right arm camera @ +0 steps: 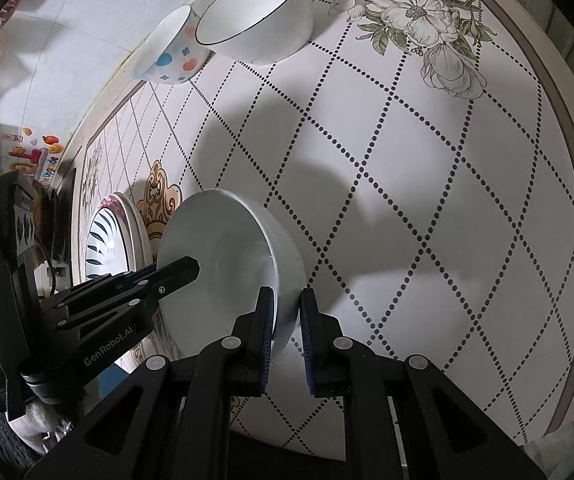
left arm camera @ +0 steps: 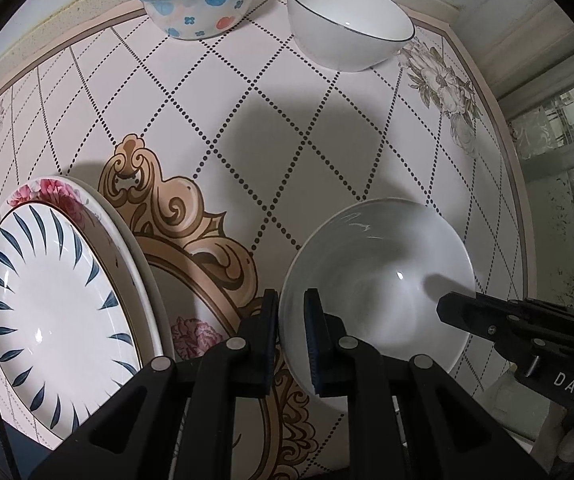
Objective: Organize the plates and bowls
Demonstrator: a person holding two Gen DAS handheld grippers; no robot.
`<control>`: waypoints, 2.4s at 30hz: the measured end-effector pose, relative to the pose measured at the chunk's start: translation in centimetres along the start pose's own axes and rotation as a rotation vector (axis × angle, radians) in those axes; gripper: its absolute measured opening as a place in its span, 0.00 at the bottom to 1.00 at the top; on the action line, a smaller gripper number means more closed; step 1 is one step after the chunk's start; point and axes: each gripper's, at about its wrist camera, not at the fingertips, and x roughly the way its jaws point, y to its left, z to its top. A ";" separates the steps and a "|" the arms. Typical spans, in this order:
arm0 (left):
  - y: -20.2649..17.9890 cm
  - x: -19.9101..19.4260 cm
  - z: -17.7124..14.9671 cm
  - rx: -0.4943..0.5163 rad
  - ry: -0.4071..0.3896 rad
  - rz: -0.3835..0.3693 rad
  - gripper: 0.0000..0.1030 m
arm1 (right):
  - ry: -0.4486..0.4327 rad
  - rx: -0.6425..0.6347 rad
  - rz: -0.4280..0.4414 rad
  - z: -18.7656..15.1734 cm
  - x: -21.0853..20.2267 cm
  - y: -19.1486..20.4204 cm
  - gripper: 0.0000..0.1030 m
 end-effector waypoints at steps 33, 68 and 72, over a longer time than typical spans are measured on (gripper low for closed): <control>1.2 1.2 19.2 -0.190 -0.029 -0.098 0.25 | -0.166 0.161 0.114 20.3 -2.4 -3.6 0.43; -2.0 -9.6 8.5 0.039 -0.216 -0.075 0.11 | -0.275 0.011 0.058 8.6 -8.4 1.7 0.13; -2.5 -10.3 6.5 0.055 -0.214 -0.091 0.11 | -0.280 0.018 0.073 5.8 -9.5 1.7 0.13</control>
